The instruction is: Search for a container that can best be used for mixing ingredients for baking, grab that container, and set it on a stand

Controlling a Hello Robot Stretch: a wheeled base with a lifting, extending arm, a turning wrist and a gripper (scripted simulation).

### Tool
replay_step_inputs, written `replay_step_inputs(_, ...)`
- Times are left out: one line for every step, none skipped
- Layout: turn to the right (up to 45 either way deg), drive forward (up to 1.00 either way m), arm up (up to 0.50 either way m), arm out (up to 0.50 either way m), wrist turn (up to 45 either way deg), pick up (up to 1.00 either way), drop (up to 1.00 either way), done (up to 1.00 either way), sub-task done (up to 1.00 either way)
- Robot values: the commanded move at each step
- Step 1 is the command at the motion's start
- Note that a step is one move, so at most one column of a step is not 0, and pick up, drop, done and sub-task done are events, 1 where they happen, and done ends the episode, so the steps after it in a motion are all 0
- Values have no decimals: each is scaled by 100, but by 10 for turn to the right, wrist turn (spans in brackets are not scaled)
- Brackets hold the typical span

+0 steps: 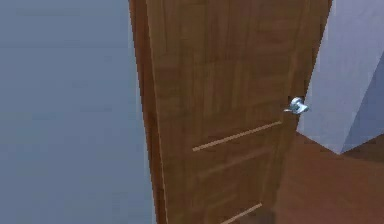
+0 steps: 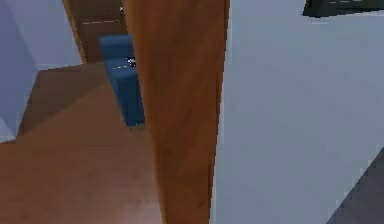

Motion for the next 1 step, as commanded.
replay_step_inputs(450, 0, 0, 0, 0, 0, 0, 0, 0)
